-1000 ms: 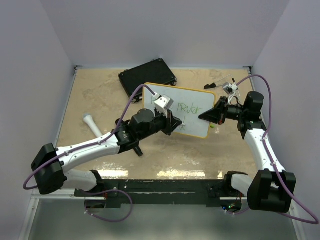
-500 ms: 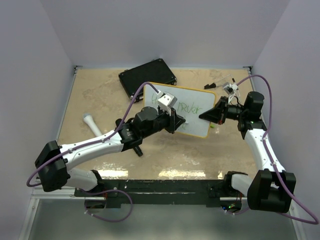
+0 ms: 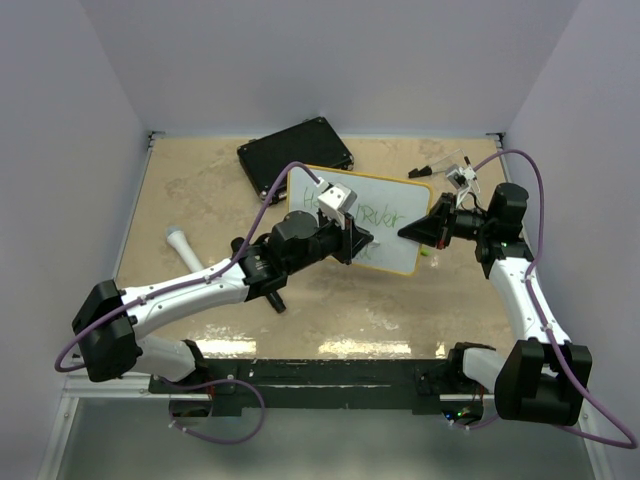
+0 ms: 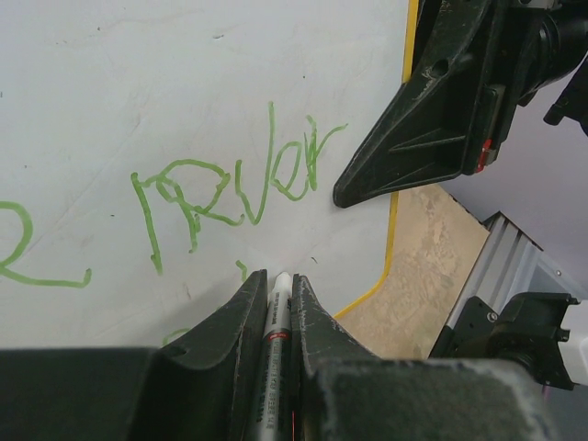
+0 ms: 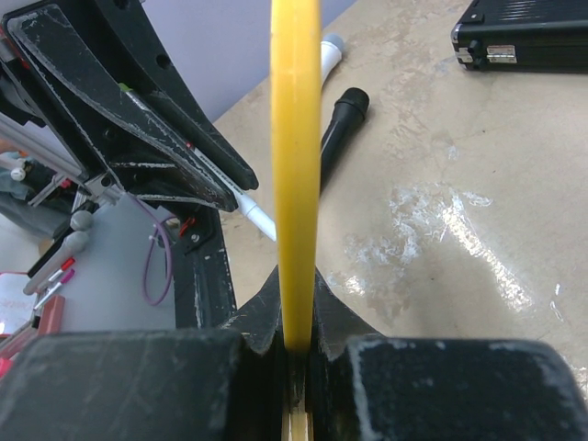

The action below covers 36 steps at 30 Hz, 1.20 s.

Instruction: Write a sentence on the whiteboard

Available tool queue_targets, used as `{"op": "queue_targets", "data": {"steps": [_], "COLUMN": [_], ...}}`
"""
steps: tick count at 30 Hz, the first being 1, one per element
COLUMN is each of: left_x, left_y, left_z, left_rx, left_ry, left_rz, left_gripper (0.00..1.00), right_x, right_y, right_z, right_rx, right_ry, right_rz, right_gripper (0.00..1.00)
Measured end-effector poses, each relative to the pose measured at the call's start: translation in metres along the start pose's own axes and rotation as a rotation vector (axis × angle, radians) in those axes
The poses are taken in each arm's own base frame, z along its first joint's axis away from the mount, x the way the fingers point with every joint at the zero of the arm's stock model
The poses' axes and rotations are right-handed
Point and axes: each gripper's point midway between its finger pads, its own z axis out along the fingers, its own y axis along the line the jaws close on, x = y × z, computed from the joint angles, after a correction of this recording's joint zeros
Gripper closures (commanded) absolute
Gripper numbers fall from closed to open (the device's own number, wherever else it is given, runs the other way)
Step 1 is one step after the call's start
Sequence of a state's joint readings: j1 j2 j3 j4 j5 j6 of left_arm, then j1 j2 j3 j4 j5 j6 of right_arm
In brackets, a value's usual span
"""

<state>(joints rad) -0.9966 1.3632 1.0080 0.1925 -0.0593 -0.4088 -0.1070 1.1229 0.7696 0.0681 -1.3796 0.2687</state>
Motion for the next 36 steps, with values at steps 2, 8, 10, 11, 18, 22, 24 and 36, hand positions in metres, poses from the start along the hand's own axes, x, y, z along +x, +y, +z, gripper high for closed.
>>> {"op": "queue_targets", "data": {"steps": [2,8,10,11,18,22,24,36], "left_x": [0.0,0.0,0.0,0.0,0.001,0.004,0.005,0.02], "left_y": [0.0,0.002,0.003,0.003,0.007,0.008,0.008,0.01], "left_z": [0.0,0.0,0.0,0.0,-0.005,-0.006,-0.006,-0.01], "left_rx": [-0.002,-0.009,-0.014,-0.016,-0.035,-0.04,-0.041,-0.034], "left_ry": [-0.001,-0.002,-0.002,-0.001,0.007,0.015,0.017,0.061], "left_rz": [0.002,0.006,0.006,0.007,0.01,0.011,0.011,0.013], "left_gripper": [1.0,1.0,1.0,1.0,1.0,1.0,1.0,1.0], "right_x": [0.0,0.0,0.0,0.0,0.0,0.0,0.0,0.0], "right_y": [0.0,0.0,-0.001,-0.001,-0.001,-0.001,-0.001,-0.002], "right_z": [0.0,0.0,0.0,0.0,0.0,0.0,0.0,-0.001], "right_rx": [0.0,0.002,0.004,0.004,0.005,0.005,0.005,0.011], "right_ry": [0.0,-0.001,-0.001,-0.002,-0.001,-0.002,-0.002,-0.004], "right_rz": [0.0,-0.001,-0.001,-0.001,0.002,0.001,0.001,0.001], "right_gripper": [1.0,1.0,1.0,1.0,1.0,1.0,1.0,1.0]}}
